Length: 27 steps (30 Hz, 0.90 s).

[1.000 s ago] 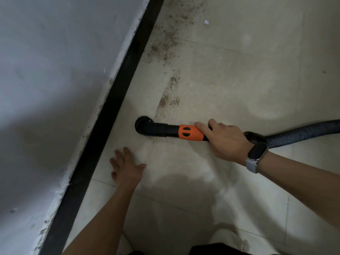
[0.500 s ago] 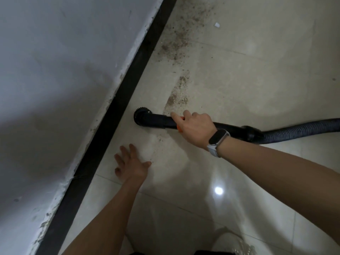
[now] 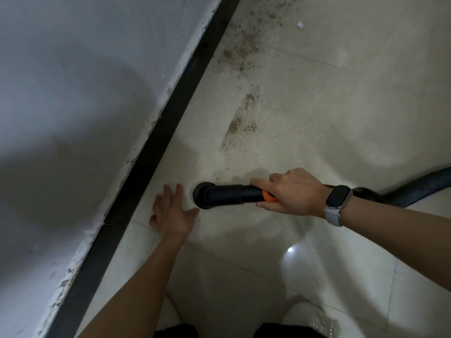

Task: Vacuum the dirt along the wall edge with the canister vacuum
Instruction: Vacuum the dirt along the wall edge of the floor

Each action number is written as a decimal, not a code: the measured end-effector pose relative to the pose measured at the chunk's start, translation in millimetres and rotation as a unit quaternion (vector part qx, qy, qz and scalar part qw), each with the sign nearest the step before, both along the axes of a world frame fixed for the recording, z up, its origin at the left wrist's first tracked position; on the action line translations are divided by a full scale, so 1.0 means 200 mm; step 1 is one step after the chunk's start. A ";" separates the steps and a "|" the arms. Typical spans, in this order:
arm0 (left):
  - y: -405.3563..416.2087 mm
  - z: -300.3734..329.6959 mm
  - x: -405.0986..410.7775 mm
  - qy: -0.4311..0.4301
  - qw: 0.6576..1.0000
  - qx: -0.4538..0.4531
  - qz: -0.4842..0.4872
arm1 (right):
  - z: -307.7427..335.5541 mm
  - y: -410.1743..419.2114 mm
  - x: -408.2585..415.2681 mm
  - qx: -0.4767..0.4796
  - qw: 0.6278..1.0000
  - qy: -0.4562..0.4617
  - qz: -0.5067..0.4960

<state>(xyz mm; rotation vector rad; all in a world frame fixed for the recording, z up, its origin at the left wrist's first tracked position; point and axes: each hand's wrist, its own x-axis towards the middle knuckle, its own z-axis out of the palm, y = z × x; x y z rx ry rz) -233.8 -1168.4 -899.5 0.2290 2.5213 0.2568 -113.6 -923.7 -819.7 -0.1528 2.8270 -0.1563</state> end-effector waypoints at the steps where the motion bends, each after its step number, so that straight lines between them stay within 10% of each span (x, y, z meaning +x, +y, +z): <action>1: -0.02 0.00 -0.01 0.003 1.000 0.002 -0.009 | -0.02 -0.01 0.00 -0.001 1.000 -0.006 0.002; 27: -0.11 0.03 -0.13 -0.021 0.995 -0.008 -0.097 | -0.01 0.17 0.00 0.014 0.993 0.017 -0.115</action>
